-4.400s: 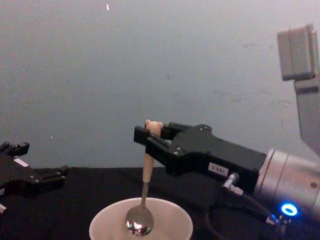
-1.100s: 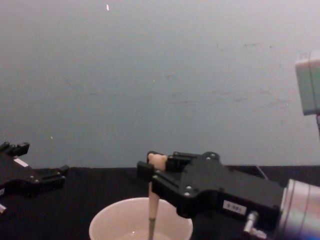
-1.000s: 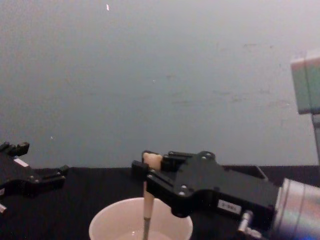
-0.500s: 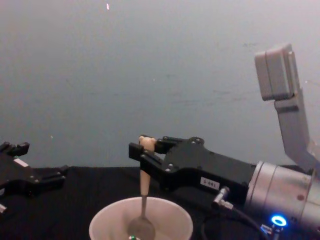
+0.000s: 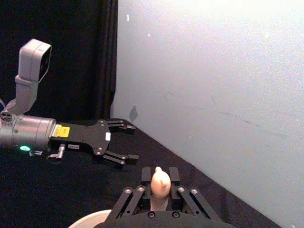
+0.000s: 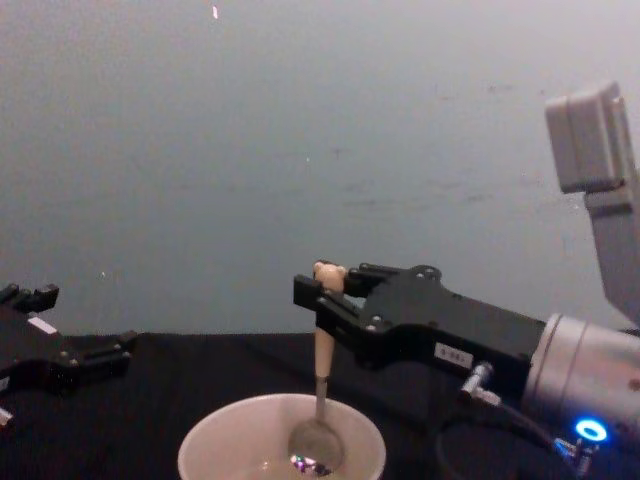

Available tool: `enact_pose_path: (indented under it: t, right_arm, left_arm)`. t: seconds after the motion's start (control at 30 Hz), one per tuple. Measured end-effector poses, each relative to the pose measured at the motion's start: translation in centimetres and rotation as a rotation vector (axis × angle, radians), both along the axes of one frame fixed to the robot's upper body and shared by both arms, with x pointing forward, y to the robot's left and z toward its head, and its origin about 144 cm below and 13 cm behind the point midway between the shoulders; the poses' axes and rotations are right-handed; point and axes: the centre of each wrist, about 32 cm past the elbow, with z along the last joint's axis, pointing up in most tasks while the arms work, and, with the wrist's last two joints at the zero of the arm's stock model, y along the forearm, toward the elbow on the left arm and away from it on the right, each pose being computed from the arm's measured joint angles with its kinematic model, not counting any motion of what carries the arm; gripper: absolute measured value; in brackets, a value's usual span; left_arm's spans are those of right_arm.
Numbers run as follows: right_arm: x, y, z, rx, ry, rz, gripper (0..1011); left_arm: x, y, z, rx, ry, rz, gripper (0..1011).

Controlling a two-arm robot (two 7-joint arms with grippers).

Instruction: Pick up the stirring spoon with one hand, stir inside the cup, then place it back in its original position.

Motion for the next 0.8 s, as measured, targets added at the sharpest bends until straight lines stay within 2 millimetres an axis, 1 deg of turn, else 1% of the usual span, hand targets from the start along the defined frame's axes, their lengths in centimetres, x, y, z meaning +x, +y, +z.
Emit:
enact_pose_path:
  t: [0.2, 0.4, 0.6, 0.8]
  right_arm:
    - [-0.8, -0.9, 0.3, 0.003, -0.005, 0.015, 214]
    - [-1.9, -1.2, 0.2, -0.015, -0.002, 0.062, 215]
    - [-2.7, -0.8, 0.0, -0.023, 0.007, 0.111, 214]
    - [-2.9, 0.5, 0.0, -0.008, 0.012, 0.151, 215]
  left_arm:
    - [0.0, 0.0, 0.0, 0.0, 0.0, 0.0, 1001]
    - [0.0, 0.0, 0.0, 0.0, 0.0, 0.0, 1001]
    - [0.0, 0.0, 0.0, 0.0, 0.0, 0.0, 1001]
    - [0.0, 0.0, 0.0, 0.0, 0.0, 0.0, 1001]
